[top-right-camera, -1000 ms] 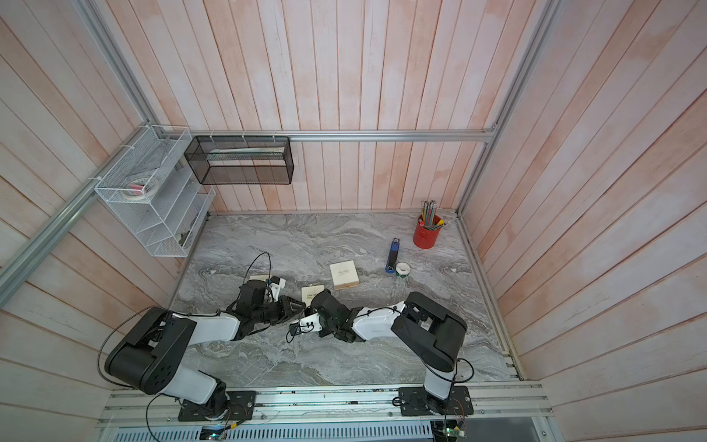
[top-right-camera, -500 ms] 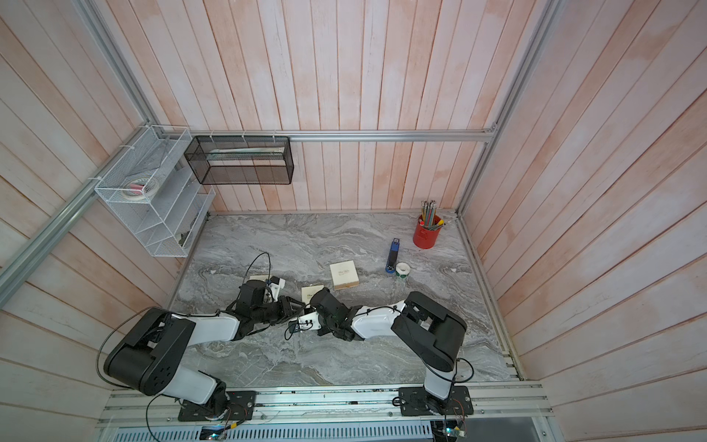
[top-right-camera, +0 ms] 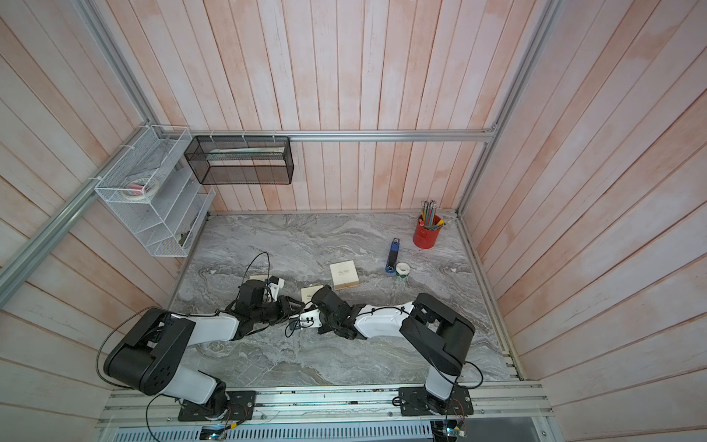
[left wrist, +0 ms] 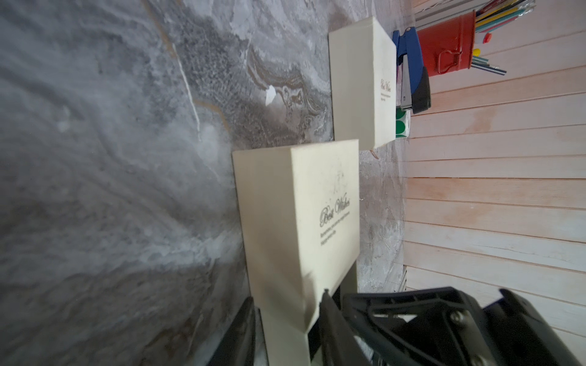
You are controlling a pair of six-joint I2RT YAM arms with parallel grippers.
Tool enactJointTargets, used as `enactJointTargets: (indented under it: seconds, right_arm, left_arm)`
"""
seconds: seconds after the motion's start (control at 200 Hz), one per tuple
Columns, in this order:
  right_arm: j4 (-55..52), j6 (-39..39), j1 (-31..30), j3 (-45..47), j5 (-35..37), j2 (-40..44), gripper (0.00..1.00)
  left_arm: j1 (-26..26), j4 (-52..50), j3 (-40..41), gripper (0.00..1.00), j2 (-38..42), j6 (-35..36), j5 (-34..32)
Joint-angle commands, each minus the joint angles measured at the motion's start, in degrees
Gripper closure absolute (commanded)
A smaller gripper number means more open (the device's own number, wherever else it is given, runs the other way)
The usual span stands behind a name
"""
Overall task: Place the earrings into the drawer-style jewelry box
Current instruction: Insert the earring into the inner lining.
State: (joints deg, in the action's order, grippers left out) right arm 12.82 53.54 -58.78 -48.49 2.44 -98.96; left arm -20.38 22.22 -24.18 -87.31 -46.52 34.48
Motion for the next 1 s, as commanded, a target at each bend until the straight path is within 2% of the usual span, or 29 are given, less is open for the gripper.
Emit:
enactJointTargets:
  seconds: [0.0,0.1,0.27,0.38,0.5,0.68,0.775,0.99]
  right_arm:
    - [-1.32,-2.15,0.73,0.13,-1.38,1.8,0.73]
    - [-1.05,-4.1,1.38,0.5,-2.72,3.02,0.76]
    - [-2.91,-11.47,2.01,-0.82,-5.98,3.94,1.0]
    - [-5.76,-19.16,2.43,-2.78,-8.8,3.7,1.0]
    - [-13.82,-29.86,3.68,-8.98,-11.45,1.77,1.0]
    - [-21.94,-44.43,6.51,-15.57,-19.76,-1.11,1.0]
    - [-23.48,-48.46,7.15,-16.68,-24.21,-1.58,1.0]
    - [-30.79,-54.39,9.3,-22.17,-28.92,-6.32,1.0]
  left_arm:
    - [0.32,-0.78,-1.46,0.64,0.73,1.02,-0.22]
    - [0.35,-0.96,-1.74,0.65,0.79,1.24,-0.2]
    - [0.34,-1.04,-1.52,0.65,2.43,2.03,-0.4]
    - [0.34,-0.98,-0.72,0.65,4.26,2.64,-0.73]
    - [0.3,0.02,1.82,0.65,6.73,2.16,-0.6]
    - [-1.37,-2.86,5.43,0.65,11.69,2.28,-2.49]
    - [-3.05,-4.89,5.88,0.65,13.3,2.75,-4.04]
    - [-4.56,-2.91,6.96,0.65,12.28,1.75,-4.39]
